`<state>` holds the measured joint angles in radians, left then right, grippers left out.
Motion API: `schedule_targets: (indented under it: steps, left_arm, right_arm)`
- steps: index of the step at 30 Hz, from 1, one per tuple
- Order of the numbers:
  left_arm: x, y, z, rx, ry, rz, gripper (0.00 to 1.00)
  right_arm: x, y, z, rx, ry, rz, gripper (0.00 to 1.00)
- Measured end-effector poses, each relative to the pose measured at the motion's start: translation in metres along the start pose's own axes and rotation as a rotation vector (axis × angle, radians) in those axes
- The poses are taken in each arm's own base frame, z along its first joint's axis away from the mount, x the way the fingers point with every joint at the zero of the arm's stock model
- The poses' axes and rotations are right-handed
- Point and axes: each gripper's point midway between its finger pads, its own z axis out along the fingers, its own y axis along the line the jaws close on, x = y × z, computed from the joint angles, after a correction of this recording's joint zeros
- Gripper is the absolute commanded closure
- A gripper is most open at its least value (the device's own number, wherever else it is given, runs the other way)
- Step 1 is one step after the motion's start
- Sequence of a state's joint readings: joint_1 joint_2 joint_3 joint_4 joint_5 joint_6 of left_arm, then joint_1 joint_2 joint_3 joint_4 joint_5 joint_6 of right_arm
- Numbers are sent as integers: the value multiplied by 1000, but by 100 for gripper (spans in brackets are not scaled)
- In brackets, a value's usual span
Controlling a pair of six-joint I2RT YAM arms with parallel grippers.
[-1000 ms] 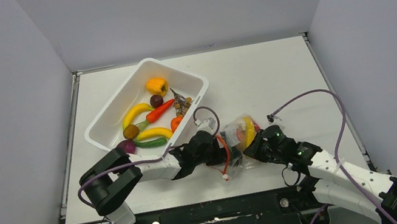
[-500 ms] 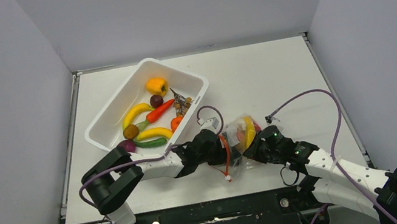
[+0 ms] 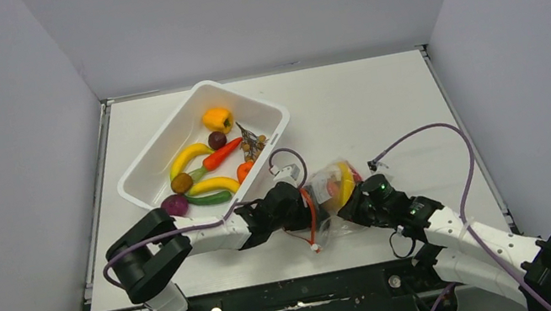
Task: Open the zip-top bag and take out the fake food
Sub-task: Pick up the fake fruit from the zipper food storage bag.
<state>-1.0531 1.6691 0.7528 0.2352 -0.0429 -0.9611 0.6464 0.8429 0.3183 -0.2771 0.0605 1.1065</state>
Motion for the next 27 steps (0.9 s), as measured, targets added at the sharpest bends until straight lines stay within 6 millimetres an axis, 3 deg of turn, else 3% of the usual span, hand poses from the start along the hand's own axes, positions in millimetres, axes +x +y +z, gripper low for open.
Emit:
schedule_targets:
  steps: [6, 15, 20, 27]
  left_arm:
    - [-1, 3, -1, -9, -11, -3, 100]
    - [-1, 11, -10, -25, -33, -29, 100]
    - [-1, 11, -11, -25, -34, -34, 100]
    - [-1, 11, -10, -24, -31, -34, 100]
  right_arm:
    - [-5, 7, -5, -40, -20, -41, 81]
    - [-28, 64, -35, -360, -152, -115, 64]
    - [-24, 87, -48, -520, -170, -155, 59]
    - [-3, 129, -62, -563, -121, -329, 52]
